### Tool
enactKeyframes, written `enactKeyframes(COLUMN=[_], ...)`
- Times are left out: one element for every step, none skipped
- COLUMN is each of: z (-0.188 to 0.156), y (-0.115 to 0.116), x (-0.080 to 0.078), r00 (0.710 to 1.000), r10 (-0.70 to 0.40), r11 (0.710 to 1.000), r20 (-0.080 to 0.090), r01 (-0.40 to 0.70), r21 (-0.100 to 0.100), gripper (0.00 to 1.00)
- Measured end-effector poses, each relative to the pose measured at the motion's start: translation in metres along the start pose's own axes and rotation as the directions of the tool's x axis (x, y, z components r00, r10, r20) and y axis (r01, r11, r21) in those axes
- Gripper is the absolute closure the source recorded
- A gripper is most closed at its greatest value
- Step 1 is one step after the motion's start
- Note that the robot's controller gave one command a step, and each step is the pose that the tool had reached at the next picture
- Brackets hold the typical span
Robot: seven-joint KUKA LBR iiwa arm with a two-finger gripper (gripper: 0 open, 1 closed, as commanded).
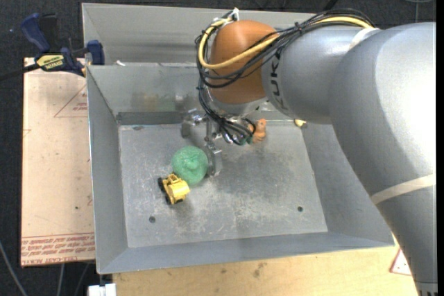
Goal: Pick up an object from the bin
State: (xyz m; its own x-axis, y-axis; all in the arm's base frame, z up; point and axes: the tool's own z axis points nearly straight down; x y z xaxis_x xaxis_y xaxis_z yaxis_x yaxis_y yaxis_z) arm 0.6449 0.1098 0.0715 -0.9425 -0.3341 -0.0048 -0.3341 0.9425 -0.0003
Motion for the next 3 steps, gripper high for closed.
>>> enactKeyframes(z=[0.001, 0.001, 0.001], y=[0.035, 0.035, 0.026], x=[0.015, 0.015, 0.033], r00=[0.863, 0.863, 0.828], r10=[-0.506, -0.505, -0.561], r11=[0.863, 0.863, 0.828], r20=[-0.001, -0.001, 0.0], r01=[0.506, 0.505, 0.561], r21=[-0.003, -0.003, -0.003], gripper=[1.0, 1.0, 1.0])
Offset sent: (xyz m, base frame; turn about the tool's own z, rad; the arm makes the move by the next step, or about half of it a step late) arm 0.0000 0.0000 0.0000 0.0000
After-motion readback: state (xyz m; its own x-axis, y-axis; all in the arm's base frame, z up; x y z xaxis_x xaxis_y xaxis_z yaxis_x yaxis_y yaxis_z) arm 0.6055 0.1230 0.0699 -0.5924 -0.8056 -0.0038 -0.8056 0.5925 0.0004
